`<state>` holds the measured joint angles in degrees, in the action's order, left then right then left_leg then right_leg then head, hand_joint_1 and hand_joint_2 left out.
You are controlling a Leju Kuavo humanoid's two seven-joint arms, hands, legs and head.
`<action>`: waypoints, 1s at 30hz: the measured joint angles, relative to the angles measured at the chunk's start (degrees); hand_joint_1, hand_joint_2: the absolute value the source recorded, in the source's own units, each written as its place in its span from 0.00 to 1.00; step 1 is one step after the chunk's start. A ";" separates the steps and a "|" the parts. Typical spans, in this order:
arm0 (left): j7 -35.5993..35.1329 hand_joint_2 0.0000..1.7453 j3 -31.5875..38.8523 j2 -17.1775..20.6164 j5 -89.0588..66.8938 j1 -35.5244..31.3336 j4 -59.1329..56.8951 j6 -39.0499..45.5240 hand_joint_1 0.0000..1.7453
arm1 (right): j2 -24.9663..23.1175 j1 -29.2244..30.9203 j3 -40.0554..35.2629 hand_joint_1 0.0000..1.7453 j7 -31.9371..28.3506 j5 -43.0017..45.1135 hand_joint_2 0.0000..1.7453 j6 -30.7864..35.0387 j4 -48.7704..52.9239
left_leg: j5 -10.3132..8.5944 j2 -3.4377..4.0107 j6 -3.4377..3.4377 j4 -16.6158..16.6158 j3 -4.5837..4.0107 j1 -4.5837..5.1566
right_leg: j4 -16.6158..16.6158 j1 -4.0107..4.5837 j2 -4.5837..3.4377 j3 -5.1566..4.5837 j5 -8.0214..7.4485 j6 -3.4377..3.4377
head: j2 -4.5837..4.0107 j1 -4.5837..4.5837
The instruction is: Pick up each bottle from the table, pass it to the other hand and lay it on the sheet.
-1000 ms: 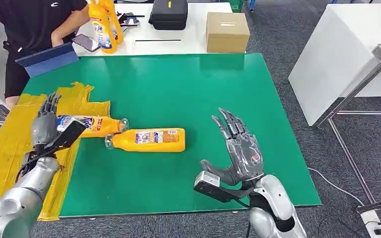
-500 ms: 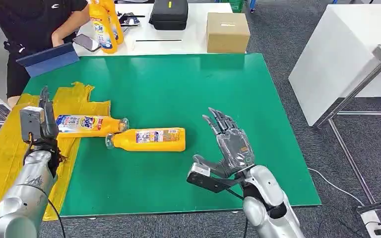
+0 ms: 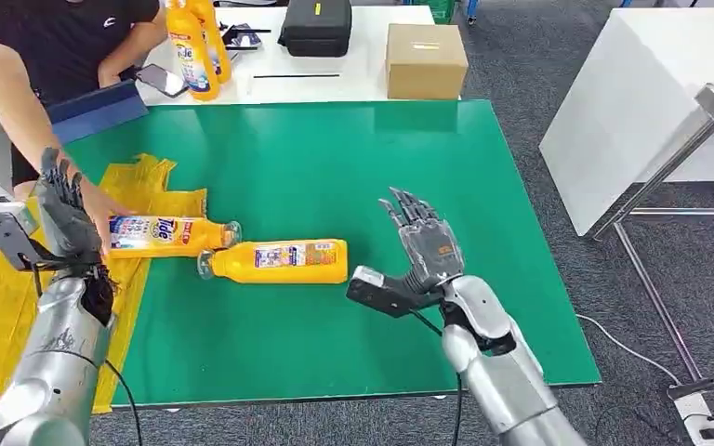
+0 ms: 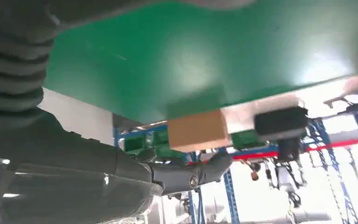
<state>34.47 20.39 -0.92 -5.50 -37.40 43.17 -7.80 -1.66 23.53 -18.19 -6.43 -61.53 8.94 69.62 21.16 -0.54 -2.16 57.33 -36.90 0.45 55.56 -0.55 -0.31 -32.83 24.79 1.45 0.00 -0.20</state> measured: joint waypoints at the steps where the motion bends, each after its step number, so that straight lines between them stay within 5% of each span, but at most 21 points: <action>1: 0.00 0.00 -0.78 -0.11 1.09 1.00 1.32 0.00 0.00 | -0.37 1.80 -0.06 0.00 0.00 0.00 1.00 0.39 -3.51 | -0.01 0.00 0.00 0.01 0.00 0.00 | 0.00 0.00 0.00 -0.01 0.00 0.00 | 0.00 0.00; 10: 0.09 0.00 -7.04 -1.03 4.32 2.00 2.77 1.66 0.00 | -5.60 11.54 -1.31 0.00 3.65 -3.45 1.00 0.70 -21.48 | -0.03 -0.08 0.00 0.01 0.00 -0.01 | 0.00 0.00 0.05 -0.04 0.00 0.00 | 0.00 0.02; 28: 0.55 0.00 -10.10 -0.81 6.84 -2.22 -3.07 2.93 0.00 | -9.05 14.11 -3.59 0.00 -0.40 -1.79 1.00 3.13 -28.86 | -0.03 -0.06 0.00 0.01 -0.01 0.00 | 0.02 -0.01 0.05 -0.02 0.00 0.01 | 0.00 0.02; 29: 0.61 0.00 -10.10 -0.63 7.01 -2.28 -3.39 2.97 0.00 | -9.09 14.07 -3.83 0.00 -0.92 -1.18 0.00 3.52 -28.36 | -0.03 -0.04 0.00 0.01 -0.02 -0.01 | 0.02 -0.01 0.05 -0.02 0.00 0.01 | 0.00 0.00; 30: 0.63 0.00 -10.10 -0.44 7.27 -2.28 -3.65 2.99 0.00 | -9.18 13.97 -4.11 0.00 -1.23 -0.64 0.00 3.71 -27.51 | -0.03 -0.03 0.00 0.01 -0.01 -0.01 | 0.02 -0.01 0.04 -0.03 0.00 0.01 | 0.00 0.00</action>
<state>35.10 10.29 -1.35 1.77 -39.68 39.52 -4.81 -10.84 37.50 -22.29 -7.65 -62.16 12.66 42.11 21.13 -0.56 -2.16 57.34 -36.91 0.44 55.58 -0.56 -0.27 -32.85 24.79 1.46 0.00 -0.20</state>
